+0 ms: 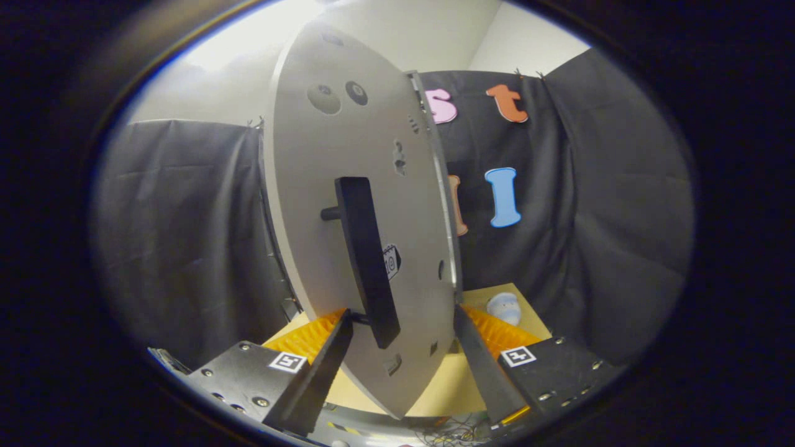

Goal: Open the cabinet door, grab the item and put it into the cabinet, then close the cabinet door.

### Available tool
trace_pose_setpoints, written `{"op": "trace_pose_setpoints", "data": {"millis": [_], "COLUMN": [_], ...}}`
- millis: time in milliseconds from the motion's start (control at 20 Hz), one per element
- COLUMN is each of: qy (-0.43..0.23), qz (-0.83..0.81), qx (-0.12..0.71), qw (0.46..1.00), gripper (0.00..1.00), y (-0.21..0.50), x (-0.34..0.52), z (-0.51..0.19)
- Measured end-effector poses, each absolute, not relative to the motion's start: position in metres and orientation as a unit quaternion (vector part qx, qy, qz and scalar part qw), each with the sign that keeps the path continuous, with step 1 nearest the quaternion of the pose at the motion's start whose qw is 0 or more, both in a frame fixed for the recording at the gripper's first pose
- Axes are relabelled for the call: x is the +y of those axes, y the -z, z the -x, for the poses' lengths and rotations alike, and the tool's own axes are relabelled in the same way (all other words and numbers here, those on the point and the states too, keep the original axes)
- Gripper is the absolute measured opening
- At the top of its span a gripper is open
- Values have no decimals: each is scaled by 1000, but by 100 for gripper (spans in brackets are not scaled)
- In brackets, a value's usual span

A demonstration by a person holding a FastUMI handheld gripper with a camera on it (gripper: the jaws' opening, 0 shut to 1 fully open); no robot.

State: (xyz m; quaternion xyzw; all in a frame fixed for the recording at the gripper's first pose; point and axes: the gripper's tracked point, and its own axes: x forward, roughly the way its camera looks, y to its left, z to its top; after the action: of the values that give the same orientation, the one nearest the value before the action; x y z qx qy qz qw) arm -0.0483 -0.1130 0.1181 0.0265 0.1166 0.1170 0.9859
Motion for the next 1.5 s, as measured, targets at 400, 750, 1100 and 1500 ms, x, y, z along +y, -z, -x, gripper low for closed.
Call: {"op": "trace_pose_setpoints", "data": {"millis": [400,750,1100,1500], "qy": [-151,-153,-129,-67], "qz": [-19,7,37,29], "qx": [121,108,85,56], "qw": [981,982,987,996], "gripper": [98,100,100,100], "y": [-104,-94,-84,-73], "x": [-22,58,133,159], "z": [13,-47,-107,-149]}}
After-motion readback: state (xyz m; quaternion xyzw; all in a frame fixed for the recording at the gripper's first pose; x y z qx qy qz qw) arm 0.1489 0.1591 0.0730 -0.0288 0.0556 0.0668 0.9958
